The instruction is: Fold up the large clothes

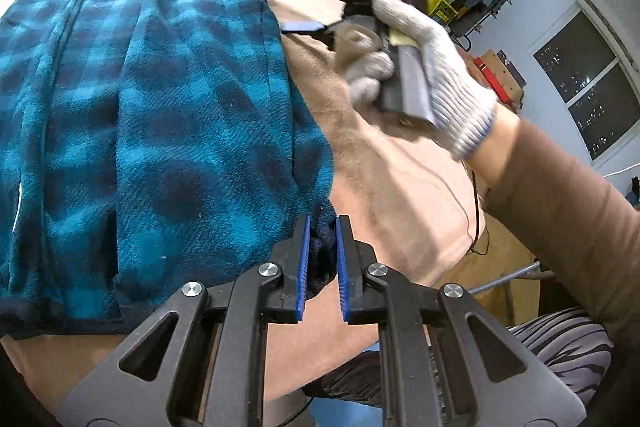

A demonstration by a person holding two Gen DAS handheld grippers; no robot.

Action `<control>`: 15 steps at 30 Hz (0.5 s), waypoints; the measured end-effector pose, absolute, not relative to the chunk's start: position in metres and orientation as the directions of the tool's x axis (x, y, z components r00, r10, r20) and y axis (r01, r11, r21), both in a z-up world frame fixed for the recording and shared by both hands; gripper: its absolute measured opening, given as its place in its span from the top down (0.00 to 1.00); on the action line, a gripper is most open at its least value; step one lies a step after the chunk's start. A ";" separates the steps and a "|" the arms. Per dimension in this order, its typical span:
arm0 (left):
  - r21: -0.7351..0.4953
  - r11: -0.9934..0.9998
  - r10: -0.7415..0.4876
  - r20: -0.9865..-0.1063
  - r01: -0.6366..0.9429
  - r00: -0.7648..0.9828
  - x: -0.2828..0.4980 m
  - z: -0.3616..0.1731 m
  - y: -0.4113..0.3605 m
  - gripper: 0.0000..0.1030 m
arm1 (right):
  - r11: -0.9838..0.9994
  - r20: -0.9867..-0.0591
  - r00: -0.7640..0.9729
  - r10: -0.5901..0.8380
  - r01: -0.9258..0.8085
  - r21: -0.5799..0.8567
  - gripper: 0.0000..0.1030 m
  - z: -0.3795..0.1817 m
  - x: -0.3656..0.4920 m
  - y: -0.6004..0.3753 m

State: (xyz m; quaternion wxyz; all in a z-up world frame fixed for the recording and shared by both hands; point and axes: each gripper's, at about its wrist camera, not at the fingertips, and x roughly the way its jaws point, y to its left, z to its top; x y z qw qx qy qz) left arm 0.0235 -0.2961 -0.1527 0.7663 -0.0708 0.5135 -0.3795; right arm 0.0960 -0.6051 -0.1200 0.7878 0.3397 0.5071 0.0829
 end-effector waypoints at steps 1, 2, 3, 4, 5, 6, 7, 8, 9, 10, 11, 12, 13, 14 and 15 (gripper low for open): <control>-0.494 0.702 -0.652 -0.735 0.512 0.185 0.023 -0.153 -0.296 0.90 | 0.749 -0.738 0.474 0.479 0.218 0.626 0.44 -0.124 0.101 -0.605; -0.491 0.702 -0.651 -0.736 0.515 0.184 0.022 -0.153 -0.296 0.90 | 0.745 -0.736 0.476 0.482 0.219 0.630 0.44 -0.127 0.104 -0.604; -0.489 0.700 -0.651 -0.737 0.520 0.184 0.021 -0.152 -0.297 0.90 | 0.742 -0.732 0.477 0.486 0.217 0.634 0.46 -0.129 0.108 -0.603; -0.487 0.700 -0.650 -0.738 0.522 0.183 0.022 -0.151 -0.298 0.90 | 0.739 -0.729 0.478 0.490 0.216 0.638 0.48 -0.132 0.111 -0.601; -0.487 0.700 -0.649 -0.738 0.522 0.183 0.023 -0.151 -0.299 0.90 | 0.736 -0.726 0.479 0.494 0.214 0.642 0.53 -0.134 0.113 -0.599; -0.485 0.701 -0.648 -0.739 0.523 0.183 0.023 -0.151 -0.299 0.90 | 0.732 -0.723 0.480 0.498 0.215 0.647 0.65 -0.135 0.115 -0.597; -0.486 0.702 -0.648 -0.740 0.521 0.183 0.024 -0.151 -0.299 0.90 | 0.725 -0.719 0.475 0.507 0.216 0.654 0.73 -0.136 0.117 -0.595; -0.488 0.701 -0.649 -0.739 0.520 0.182 0.024 -0.152 -0.299 0.90 | 0.721 -0.719 0.466 0.515 0.219 0.658 0.81 -0.137 0.118 -0.594; -0.490 0.701 -0.651 -0.737 0.518 0.183 0.023 -0.151 -0.298 0.90 | 0.725 -0.728 0.461 0.507 0.229 0.650 0.86 -0.136 0.119 -0.592; -0.493 0.701 -0.653 -0.735 0.516 0.184 0.023 -0.150 -0.297 0.90 | 0.730 -0.732 0.460 0.503 0.228 0.645 0.89 -0.134 0.120 -0.589; -0.499 0.700 -0.657 -0.731 0.511 0.186 0.022 -0.149 -0.295 0.90 | 0.738 -0.736 0.458 0.499 0.220 0.638 0.91 -0.130 0.121 -0.586; -0.506 0.699 -0.661 -0.726 0.505 0.187 0.020 -0.148 -0.292 0.90 | 0.756 -0.748 0.456 0.482 0.215 0.618 0.93 -0.124 0.122 -0.581; -0.514 0.699 -0.665 -0.722 0.497 0.190 0.021 -0.147 -0.289 0.90 | 0.775 -0.762 0.452 0.463 0.209 0.596 0.93 -0.117 0.124 -0.577; -0.524 0.698 -0.671 -0.716 0.488 0.192 0.022 -0.147 -0.285 0.90 | 0.789 -0.772 0.450 0.448 0.207 0.579 0.93 -0.109 0.125 -0.571; -0.533 0.698 -0.676 -0.711 0.479 0.195 0.023 -0.145 -0.281 0.90 | 0.797 -0.778 0.449 0.439 0.205 0.568 0.94 -0.103 0.126 -0.567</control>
